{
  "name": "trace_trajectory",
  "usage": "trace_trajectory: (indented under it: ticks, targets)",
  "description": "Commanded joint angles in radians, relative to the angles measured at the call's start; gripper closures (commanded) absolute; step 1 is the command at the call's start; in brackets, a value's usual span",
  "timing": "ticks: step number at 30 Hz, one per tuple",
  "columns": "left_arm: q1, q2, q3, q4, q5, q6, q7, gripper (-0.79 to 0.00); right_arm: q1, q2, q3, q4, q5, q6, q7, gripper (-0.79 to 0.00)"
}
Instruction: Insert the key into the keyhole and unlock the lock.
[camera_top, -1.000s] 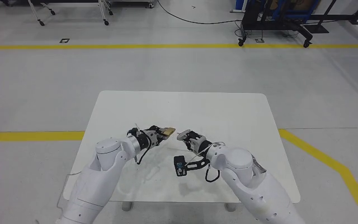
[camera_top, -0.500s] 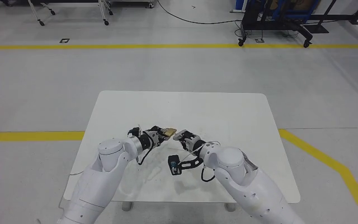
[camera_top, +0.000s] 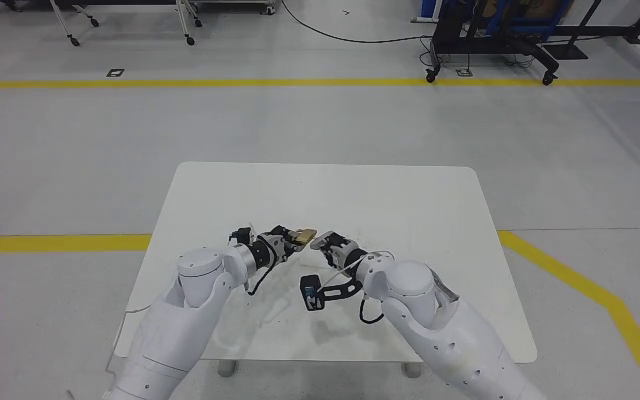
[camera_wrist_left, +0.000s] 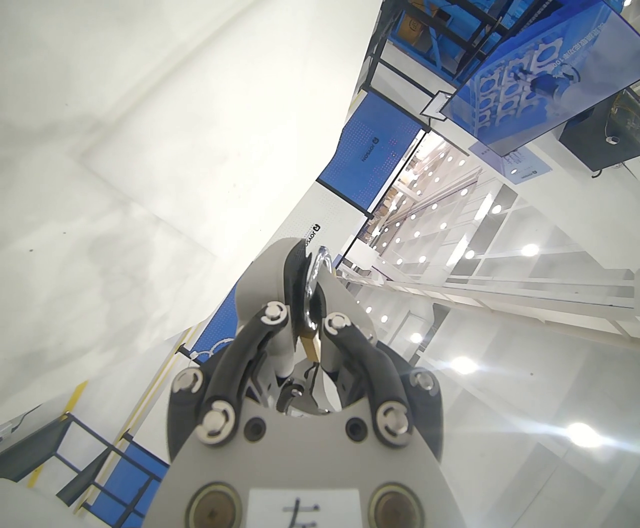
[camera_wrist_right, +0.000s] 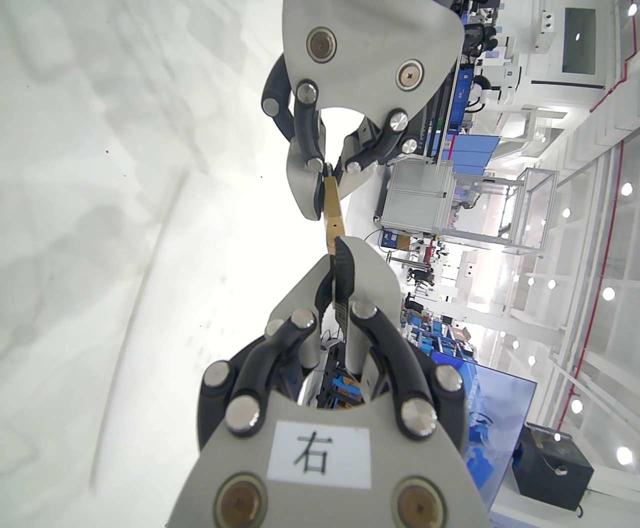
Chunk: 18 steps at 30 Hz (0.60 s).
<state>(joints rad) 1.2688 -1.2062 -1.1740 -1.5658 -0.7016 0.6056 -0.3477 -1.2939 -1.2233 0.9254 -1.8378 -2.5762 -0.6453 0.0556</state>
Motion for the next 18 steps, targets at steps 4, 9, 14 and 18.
trace_trajectory:
  ticks: [4,9,14,18]
  targets:
    - [0.0,0.001,0.001,-0.002,0.005,-0.001,0.001,0.0,0.003,0.0,-0.004,-0.001,-0.001,-0.004,-0.002,0.0]
    - [-0.002,0.002,0.0,-0.003,0.018,-0.008,-0.007,0.0,0.008,0.002,-0.011,-0.002,-0.009,-0.021,-0.021,0.0]
    - [-0.003,0.005,0.0,-0.002,0.035,-0.015,-0.024,0.0,0.011,0.005,-0.015,-0.003,-0.016,-0.03,-0.042,0.0]
    - [-0.003,0.007,0.001,-0.003,0.045,-0.021,-0.036,0.0,0.009,0.008,-0.011,-0.008,-0.017,-0.03,-0.051,0.0]
